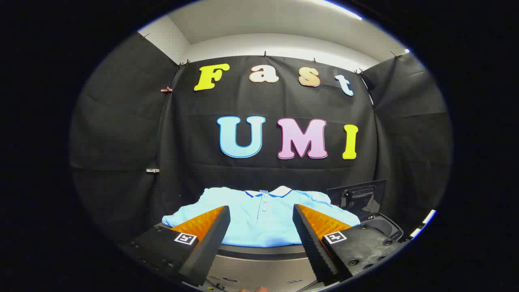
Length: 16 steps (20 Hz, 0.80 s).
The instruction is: Put the clothes into the washing machine and then close the washing machine lid.
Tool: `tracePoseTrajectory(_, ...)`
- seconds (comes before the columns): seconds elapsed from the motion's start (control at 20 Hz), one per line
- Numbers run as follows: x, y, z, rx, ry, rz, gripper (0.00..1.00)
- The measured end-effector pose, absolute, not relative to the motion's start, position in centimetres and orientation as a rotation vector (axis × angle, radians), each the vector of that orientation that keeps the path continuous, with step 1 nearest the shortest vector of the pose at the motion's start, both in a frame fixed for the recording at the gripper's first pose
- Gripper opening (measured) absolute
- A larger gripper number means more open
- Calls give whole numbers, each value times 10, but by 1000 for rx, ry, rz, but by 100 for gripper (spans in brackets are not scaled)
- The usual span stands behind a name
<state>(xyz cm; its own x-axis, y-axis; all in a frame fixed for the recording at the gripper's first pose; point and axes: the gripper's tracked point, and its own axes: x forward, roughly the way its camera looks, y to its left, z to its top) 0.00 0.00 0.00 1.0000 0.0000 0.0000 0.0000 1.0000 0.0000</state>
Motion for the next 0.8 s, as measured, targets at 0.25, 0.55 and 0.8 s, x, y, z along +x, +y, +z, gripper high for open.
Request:
tracePoseTrajectory(0.25,0,1,2,0,-7,5,97)
tracePoseTrajectory(0.55,0,0,3,-8,-9,4,97)
tracePoseTrajectory(0.8,-3,-1,2,-7,-10,2,97)
